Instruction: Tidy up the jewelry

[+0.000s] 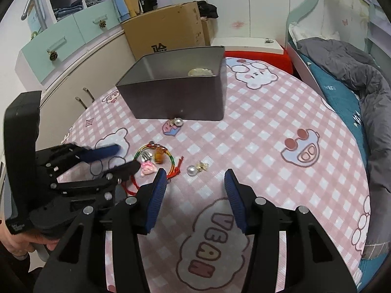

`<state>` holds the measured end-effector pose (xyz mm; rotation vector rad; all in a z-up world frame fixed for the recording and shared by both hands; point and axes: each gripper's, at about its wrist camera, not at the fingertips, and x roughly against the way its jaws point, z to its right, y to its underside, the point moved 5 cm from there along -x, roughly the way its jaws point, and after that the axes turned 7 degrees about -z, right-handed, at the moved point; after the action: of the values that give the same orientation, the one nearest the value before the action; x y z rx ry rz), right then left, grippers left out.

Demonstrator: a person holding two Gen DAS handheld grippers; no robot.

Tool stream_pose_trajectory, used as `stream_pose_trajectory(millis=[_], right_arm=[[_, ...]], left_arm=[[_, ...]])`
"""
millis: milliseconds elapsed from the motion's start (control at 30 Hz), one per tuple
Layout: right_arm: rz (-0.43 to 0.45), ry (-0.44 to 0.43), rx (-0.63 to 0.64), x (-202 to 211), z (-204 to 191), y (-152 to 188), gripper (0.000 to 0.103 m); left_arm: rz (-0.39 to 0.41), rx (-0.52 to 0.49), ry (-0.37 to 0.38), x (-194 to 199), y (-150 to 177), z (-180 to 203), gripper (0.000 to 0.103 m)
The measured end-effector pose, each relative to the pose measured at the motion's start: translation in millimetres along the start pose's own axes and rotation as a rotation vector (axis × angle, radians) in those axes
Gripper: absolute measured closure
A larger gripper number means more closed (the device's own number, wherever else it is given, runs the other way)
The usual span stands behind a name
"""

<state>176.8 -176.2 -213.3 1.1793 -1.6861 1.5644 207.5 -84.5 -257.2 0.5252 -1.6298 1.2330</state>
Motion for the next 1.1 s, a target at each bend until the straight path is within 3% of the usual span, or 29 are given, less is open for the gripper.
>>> stream_pose_trajectory(millis=[33, 67, 167, 300, 533, 800, 1100], right_arm=[[0.000, -0.004, 0.004, -0.4, -1.9, -0.8, 0.056], [0.000, -0.006, 0.011, -0.4, -4.7, -2.0, 0.056], [0.005, -0.015, 0.027, 1.1, -10.0, -3.2, 0.056], [-0.014, -0.025, 0.050, -5.6, -16.0, -1.1, 0.056], [-0.026, -0.051, 0.090, -12.3, -33.9, 0.9, 0.056], [-0.043, -0.088, 0.143, -21.8, -55.0, 1.2, 0.056], [-0.080, -0.170, 0.262, -55.2, -103.2, -5.5, 0.056]], left_arm=[[-0.004, -0.006, 0.014, 0.3, -1.2, 1.8, 0.097], [-0.012, 0.000, 0.040, 1.3, -1.4, 1.6, 0.100], [-0.016, 0.049, 0.104, 4.1, 2.6, -8.3, 0.100], [0.006, 0.100, 0.127, 12.7, 11.0, -28.7, 0.100], [0.130, 0.131, 0.208, 52.9, 10.5, -42.2, 0.100], [0.227, 0.130, 0.189, 102.5, 4.4, -57.4, 0.100], [0.232, 0.170, 0.103, 109.1, 14.0, -77.1, 0.100]])
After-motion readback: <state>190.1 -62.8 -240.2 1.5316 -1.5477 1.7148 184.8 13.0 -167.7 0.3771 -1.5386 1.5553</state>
